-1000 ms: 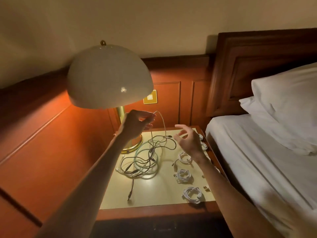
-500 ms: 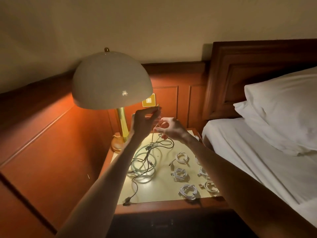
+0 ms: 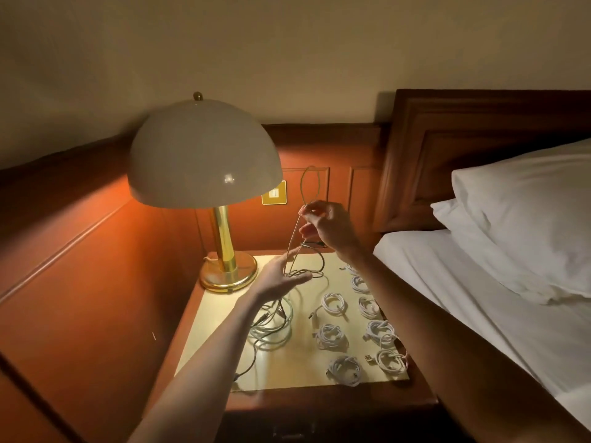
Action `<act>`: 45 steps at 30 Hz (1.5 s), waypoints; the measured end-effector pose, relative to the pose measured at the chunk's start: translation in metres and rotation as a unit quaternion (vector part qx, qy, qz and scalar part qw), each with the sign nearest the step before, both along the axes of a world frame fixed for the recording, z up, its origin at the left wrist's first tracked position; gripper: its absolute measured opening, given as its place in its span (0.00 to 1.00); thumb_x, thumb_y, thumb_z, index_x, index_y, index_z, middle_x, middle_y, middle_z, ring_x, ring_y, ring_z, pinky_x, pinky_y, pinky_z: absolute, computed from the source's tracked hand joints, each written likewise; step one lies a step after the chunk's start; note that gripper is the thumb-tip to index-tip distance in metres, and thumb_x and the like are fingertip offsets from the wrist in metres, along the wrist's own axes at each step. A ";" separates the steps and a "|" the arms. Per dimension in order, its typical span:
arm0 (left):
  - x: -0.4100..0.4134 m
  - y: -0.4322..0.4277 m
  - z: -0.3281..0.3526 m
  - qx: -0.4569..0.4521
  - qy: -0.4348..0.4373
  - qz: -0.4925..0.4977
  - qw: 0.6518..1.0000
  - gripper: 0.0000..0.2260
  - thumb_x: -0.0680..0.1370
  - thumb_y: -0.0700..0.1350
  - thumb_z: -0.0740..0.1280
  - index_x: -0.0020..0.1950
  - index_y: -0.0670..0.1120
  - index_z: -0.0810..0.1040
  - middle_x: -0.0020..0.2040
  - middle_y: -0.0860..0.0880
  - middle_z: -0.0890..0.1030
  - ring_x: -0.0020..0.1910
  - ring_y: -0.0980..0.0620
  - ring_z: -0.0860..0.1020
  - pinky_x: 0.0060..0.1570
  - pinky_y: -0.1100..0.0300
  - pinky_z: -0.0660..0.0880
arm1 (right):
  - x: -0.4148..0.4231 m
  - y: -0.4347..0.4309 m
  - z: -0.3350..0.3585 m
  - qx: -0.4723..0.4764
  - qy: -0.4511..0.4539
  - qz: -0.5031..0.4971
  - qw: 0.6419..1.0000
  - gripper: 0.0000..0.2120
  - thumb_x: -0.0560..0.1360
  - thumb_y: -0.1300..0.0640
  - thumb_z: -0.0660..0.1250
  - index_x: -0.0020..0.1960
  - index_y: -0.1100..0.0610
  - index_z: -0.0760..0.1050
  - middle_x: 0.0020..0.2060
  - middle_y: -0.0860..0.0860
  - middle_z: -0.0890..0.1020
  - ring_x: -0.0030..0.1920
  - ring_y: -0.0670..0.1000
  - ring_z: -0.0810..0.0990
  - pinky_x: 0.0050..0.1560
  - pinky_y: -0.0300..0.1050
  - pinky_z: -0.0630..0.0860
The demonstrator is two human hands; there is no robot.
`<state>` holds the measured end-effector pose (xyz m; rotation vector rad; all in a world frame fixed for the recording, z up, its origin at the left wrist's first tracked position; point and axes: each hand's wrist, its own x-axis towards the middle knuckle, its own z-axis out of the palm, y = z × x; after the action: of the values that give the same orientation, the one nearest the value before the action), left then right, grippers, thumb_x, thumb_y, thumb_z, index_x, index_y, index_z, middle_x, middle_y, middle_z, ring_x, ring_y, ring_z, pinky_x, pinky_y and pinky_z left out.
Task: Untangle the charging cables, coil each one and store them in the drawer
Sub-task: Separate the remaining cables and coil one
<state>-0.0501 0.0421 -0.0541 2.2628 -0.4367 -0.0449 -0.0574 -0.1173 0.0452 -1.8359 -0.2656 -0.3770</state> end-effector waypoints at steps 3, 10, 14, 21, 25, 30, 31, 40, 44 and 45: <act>0.011 -0.005 -0.016 -0.030 0.002 0.070 0.997 0.14 0.81 0.56 0.63 0.60 0.53 0.82 0.57 0.50 0.83 0.56 0.51 0.80 0.54 0.56 0.76 | 0.002 -0.003 0.014 0.022 -0.014 -0.001 1.000 0.06 0.80 0.62 0.66 0.52 0.62 0.81 0.41 0.57 0.85 0.36 0.57 0.86 0.43 0.51 0.85; 0.021 0.010 -0.029 0.095 0.037 0.162 0.982 0.14 0.79 0.54 0.67 0.61 0.50 0.78 0.54 0.48 0.83 0.49 0.49 0.80 0.50 0.53 0.79 | 0.003 -0.011 0.033 0.095 -0.069 -0.034 0.992 0.07 0.81 0.63 0.64 0.54 0.66 0.78 0.43 0.65 0.83 0.34 0.56 0.85 0.39 0.48 0.84; 0.014 0.020 -0.019 -0.013 0.081 0.103 0.991 0.60 0.60 0.52 0.84 0.79 0.55 0.46 0.74 0.40 0.64 0.71 0.44 0.68 0.68 0.47 0.69 | 0.005 -0.016 0.037 0.077 -0.046 -0.036 0.995 0.08 0.81 0.62 0.65 0.55 0.65 0.78 0.42 0.63 0.84 0.36 0.57 0.86 0.40 0.49 0.85; -0.005 0.003 0.003 -0.134 -0.163 0.083 0.974 0.32 0.71 0.64 0.71 0.73 0.63 0.67 0.68 0.49 0.69 0.65 0.53 0.69 0.62 0.48 0.72 | -0.003 -0.008 0.047 0.114 -0.033 -0.005 0.993 0.08 0.81 0.63 0.64 0.56 0.68 0.77 0.42 0.65 0.83 0.36 0.56 0.85 0.39 0.48 0.84; 0.009 -0.004 0.004 -0.062 -0.142 0.103 0.983 0.19 0.73 0.66 0.67 0.55 0.56 0.84 0.61 0.52 0.75 0.60 0.55 0.73 0.59 0.51 0.74 | -0.009 -0.006 0.062 0.144 -0.066 -0.002 0.987 0.07 0.80 0.64 0.65 0.54 0.67 0.77 0.41 0.63 0.82 0.35 0.55 0.85 0.38 0.47 0.84; 0.021 0.013 -0.015 0.055 -0.049 0.135 0.988 0.23 0.75 0.67 0.63 0.58 0.52 0.82 0.63 0.48 0.75 0.62 0.49 0.75 0.63 0.47 0.73 | -0.009 -0.023 0.082 0.192 -0.094 -0.030 0.976 0.09 0.81 0.63 0.65 0.55 0.70 0.76 0.40 0.62 0.81 0.35 0.53 0.85 0.39 0.47 0.84; 0.022 0.015 -0.017 0.069 -0.035 0.148 0.986 0.23 0.75 0.66 0.63 0.62 0.53 0.80 0.65 0.47 0.74 0.64 0.47 0.74 0.64 0.47 0.72 | -0.009 -0.024 0.083 0.186 -0.092 -0.029 0.978 0.10 0.81 0.63 0.65 0.56 0.70 0.76 0.40 0.61 0.81 0.35 0.53 0.85 0.39 0.47 0.84; 0.008 -0.006 0.044 0.179 -0.171 0.171 0.954 0.25 0.82 0.62 0.53 0.47 0.45 0.81 0.53 0.46 0.75 0.50 0.49 0.73 0.39 0.56 0.71 | -0.017 -0.034 0.084 0.219 -0.051 -0.018 0.974 0.06 0.81 0.62 0.63 0.54 0.65 0.76 0.43 0.60 0.80 0.36 0.54 0.85 0.39 0.46 0.83; 0.018 -0.010 0.089 0.066 -0.172 0.183 0.966 0.24 0.83 0.58 0.55 0.46 0.42 0.82 0.47 0.41 0.82 0.32 0.51 0.75 0.31 0.60 0.70 | -0.022 -0.035 0.073 0.206 -0.027 -0.009 0.978 0.03 0.81 0.62 0.63 0.52 0.60 0.76 0.46 0.61 0.81 0.37 0.57 0.85 0.40 0.50 0.84; 0.019 -0.012 0.099 0.039 -0.169 0.157 0.972 0.22 0.84 0.55 0.55 0.52 0.42 0.83 0.47 0.40 0.84 0.30 0.51 0.76 0.31 0.60 0.71 | -0.022 -0.036 0.071 0.202 -0.021 -0.009 0.979 0.03 0.82 0.62 0.63 0.52 0.60 0.76 0.46 0.61 0.81 0.38 0.57 0.85 0.40 0.50 0.84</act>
<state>-0.0307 0.0305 0.0448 2.3982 -0.2499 0.4991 -0.0796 -0.1531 0.1164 -1.4331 -0.1855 -0.4484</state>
